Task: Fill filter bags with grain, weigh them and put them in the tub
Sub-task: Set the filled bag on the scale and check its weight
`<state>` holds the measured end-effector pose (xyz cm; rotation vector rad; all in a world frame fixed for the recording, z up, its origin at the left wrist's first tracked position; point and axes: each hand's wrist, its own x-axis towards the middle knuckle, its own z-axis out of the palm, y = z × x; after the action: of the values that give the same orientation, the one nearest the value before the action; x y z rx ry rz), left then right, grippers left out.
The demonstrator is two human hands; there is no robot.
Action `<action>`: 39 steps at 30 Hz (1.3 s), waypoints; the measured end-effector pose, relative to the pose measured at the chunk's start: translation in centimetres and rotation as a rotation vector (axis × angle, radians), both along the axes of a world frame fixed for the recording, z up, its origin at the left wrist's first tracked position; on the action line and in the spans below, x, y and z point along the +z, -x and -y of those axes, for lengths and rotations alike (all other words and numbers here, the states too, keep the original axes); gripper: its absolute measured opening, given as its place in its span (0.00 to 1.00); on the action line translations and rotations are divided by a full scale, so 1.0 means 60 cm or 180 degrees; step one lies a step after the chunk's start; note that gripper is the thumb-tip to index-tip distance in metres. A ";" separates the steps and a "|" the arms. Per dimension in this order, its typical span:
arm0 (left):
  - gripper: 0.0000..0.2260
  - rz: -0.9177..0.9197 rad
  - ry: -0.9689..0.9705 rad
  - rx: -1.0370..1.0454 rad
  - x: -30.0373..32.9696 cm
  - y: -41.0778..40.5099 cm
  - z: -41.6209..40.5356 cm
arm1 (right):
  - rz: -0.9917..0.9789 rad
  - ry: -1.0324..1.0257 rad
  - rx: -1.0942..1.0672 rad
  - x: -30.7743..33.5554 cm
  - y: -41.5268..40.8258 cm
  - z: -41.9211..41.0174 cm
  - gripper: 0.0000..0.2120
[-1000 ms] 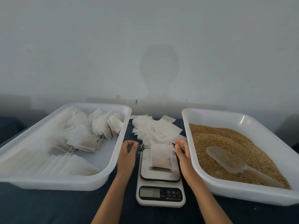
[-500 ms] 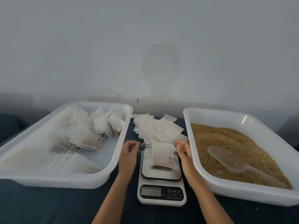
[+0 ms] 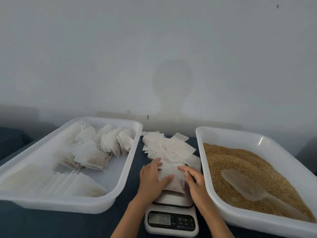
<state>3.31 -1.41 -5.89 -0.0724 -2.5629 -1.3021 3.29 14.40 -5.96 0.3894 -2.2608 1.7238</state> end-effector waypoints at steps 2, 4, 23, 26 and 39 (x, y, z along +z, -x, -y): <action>0.34 -0.0059 -0.0065 -0.0031 0.011 -0.005 -0.002 | -0.0063 0.0046 0.0143 0.009 -0.006 0.005 0.14; 0.38 -0.0164 -0.0192 -0.0076 0.026 -0.013 -0.001 | -0.0081 0.0093 0.0340 0.019 -0.013 0.016 0.15; 0.08 0.0235 0.0423 0.0859 0.178 -0.090 0.232 | -0.0145 -0.0059 0.1501 0.154 -0.020 0.266 0.20; 0.04 0.0889 -0.0626 0.0422 0.166 -0.102 0.258 | -0.0046 -0.0759 0.1571 0.147 -0.022 0.296 0.17; 0.19 0.2068 0.1111 0.0196 0.121 -0.091 0.305 | -0.0016 -0.4586 0.1954 0.138 -0.032 0.340 0.13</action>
<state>8.76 -19.68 1.37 0.4285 -3.2777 -0.9446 5.24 -6.00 2.35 1.3985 -3.1503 -0.1662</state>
